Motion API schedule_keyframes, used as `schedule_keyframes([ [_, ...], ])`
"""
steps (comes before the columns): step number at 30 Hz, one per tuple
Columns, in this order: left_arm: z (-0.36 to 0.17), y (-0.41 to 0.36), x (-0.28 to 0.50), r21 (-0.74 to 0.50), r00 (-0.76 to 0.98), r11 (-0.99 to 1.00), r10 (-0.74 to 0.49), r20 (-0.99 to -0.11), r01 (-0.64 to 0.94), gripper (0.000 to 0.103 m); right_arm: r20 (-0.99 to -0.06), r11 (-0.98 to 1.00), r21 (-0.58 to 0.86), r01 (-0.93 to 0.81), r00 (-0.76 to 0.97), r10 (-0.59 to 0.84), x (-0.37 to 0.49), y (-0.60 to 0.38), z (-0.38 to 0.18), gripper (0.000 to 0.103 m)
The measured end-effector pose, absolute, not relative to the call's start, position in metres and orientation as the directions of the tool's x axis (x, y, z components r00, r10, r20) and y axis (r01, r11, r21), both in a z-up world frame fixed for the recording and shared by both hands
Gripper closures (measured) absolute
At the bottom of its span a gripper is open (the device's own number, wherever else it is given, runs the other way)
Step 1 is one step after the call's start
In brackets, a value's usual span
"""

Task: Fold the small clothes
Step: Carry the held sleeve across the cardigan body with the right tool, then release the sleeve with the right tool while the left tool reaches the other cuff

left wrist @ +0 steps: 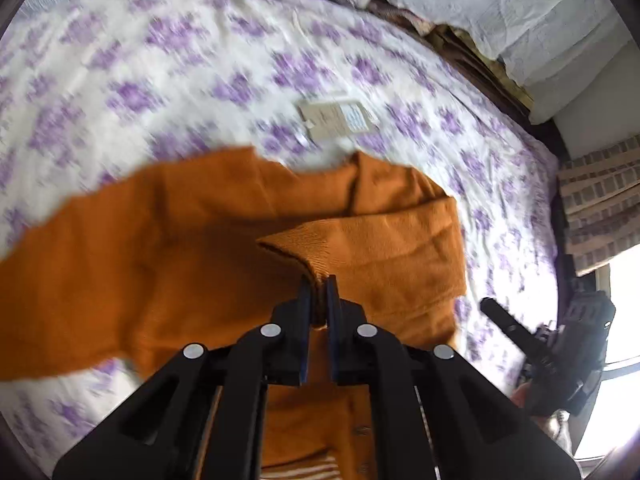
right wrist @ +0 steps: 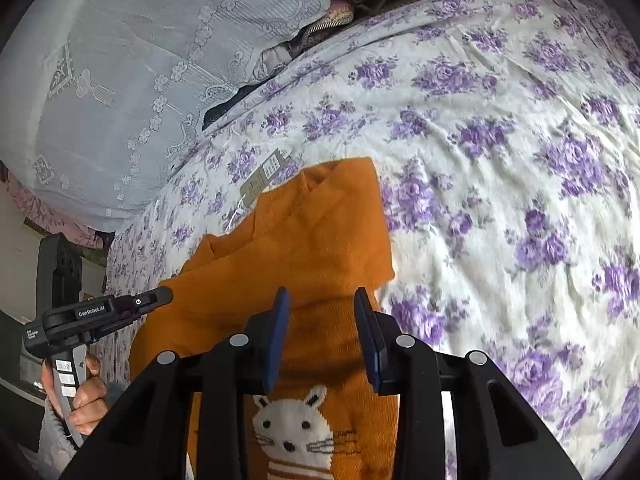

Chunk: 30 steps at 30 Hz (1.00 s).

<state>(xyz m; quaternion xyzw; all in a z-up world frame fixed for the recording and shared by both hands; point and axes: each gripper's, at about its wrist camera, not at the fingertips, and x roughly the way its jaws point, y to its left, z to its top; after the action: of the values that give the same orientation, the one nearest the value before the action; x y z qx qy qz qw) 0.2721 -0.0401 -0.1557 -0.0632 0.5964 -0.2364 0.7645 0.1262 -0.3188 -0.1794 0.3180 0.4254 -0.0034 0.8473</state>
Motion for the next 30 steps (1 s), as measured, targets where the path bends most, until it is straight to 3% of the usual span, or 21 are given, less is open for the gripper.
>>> schedule_keyframes([
  [6,-0.183,-0.021,0.288,-0.185,0.245,0.947,-0.251,-0.936,0.262,0.095,-0.741,0.832,0.502,0.238,0.615,0.270,0.170,-0.303,-0.182,0.069],
  [9,-0.213,-0.013,0.292,-0.152,0.202,0.957,-0.204,-0.958,0.247,0.084,-0.828,0.873,0.407,0.270,0.513,0.228,0.196,-0.293,-0.211,0.073],
  [10,-0.220,-0.009,0.291,-0.165,0.188,0.958,-0.211,-0.959,0.235,0.083,-0.856,0.882,0.372,0.289,0.475,0.205,0.202,-0.293,-0.224,0.080],
  [13,-0.213,0.003,0.287,-0.208,0.202,0.958,-0.248,-0.947,0.200,0.078,-0.857,0.894,0.336,0.296,0.489,0.160,0.199,-0.293,-0.218,0.086],
  [14,-0.207,0.007,0.285,-0.222,0.215,0.956,-0.262,-0.941,0.191,0.076,-0.853,0.893,0.326,0.309,0.504,0.137,0.196,-0.293,-0.211,0.085],
  [15,-0.196,0.010,0.284,-0.234,0.244,0.953,-0.278,-0.929,0.194,0.069,-0.836,0.894,0.331,0.301,0.533,0.130,0.194,-0.292,-0.203,0.081],
  [18,-0.182,0.004,0.286,-0.213,0.292,0.950,-0.275,-0.916,0.227,0.049,-0.815,0.913,0.316,0.259,0.567,0.121,0.202,-0.285,-0.188,0.081],
  [22,-0.210,-0.018,0.305,-0.139,0.217,0.965,-0.188,-0.958,0.225,0.049,-0.855,0.903,0.322,0.286,0.498,0.147,0.232,-0.285,-0.215,0.079],
  [23,-0.222,-0.020,0.307,-0.113,0.193,0.971,-0.154,-0.969,0.209,0.044,-0.864,0.897,0.326,0.298,0.480,0.154,0.234,-0.286,-0.226,0.080],
  [25,-0.215,-0.017,0.302,-0.117,0.221,0.972,-0.162,-0.962,0.202,0.044,-0.856,0.894,0.330,0.304,0.496,0.147,0.231,-0.286,-0.220,0.080],
  [27,-0.203,-0.008,0.294,-0.155,0.224,0.970,-0.196,-0.955,0.188,0.046,-0.824,0.890,0.355,0.287,0.546,0.152,0.218,-0.284,-0.204,0.076],
  [30,-0.193,0.018,0.278,-0.222,0.228,0.962,-0.255,-0.940,0.161,0.044,-0.837,0.904,0.328,0.276,0.528,0.143,0.204,-0.276,-0.206,0.061],
])
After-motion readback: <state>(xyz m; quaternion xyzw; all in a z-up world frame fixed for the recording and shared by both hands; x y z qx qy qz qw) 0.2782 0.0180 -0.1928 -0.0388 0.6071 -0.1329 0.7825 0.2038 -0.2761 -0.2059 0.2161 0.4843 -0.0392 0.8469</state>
